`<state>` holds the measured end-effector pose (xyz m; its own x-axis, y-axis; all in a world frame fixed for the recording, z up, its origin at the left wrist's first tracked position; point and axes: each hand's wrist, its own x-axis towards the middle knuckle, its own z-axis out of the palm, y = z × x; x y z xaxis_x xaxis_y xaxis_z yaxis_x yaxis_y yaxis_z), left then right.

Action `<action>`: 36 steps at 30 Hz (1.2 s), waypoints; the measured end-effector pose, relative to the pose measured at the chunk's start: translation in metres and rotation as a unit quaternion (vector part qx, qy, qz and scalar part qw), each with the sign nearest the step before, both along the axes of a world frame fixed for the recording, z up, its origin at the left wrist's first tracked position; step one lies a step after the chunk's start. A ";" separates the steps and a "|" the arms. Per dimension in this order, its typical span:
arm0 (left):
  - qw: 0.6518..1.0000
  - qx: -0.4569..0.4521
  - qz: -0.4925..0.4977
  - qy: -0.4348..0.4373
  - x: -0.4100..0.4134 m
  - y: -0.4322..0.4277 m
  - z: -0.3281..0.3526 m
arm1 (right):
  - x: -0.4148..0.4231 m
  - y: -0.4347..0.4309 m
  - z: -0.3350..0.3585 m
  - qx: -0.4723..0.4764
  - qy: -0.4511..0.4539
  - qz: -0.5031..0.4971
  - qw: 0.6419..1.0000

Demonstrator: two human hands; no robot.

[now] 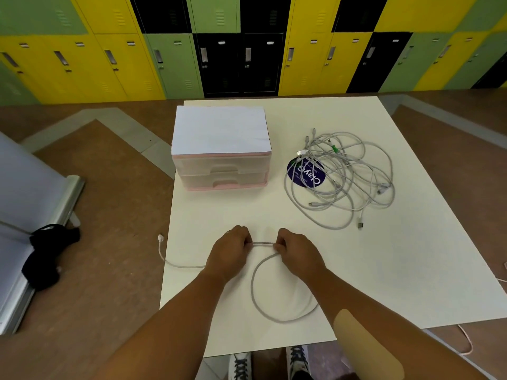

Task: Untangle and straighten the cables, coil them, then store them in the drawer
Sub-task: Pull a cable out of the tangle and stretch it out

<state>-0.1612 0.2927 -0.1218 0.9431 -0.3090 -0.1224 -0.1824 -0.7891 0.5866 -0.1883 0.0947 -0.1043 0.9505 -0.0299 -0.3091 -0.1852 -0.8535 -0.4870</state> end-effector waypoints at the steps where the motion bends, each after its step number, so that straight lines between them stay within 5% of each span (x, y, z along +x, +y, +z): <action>1: 1.000 -0.002 0.006 0.000 -0.001 0.000 0.000 | -0.002 -0.003 0.000 0.010 -0.002 0.003 1.000; 25: 0.998 0.041 0.031 0.027 0.011 -0.013 0.008 | -0.014 -0.081 0.010 -0.024 0.033 -0.090 0.995; 36: 0.987 0.046 -0.146 0.048 0.022 -0.062 0.022 | -0.013 -0.082 0.009 0.009 0.023 -0.077 0.997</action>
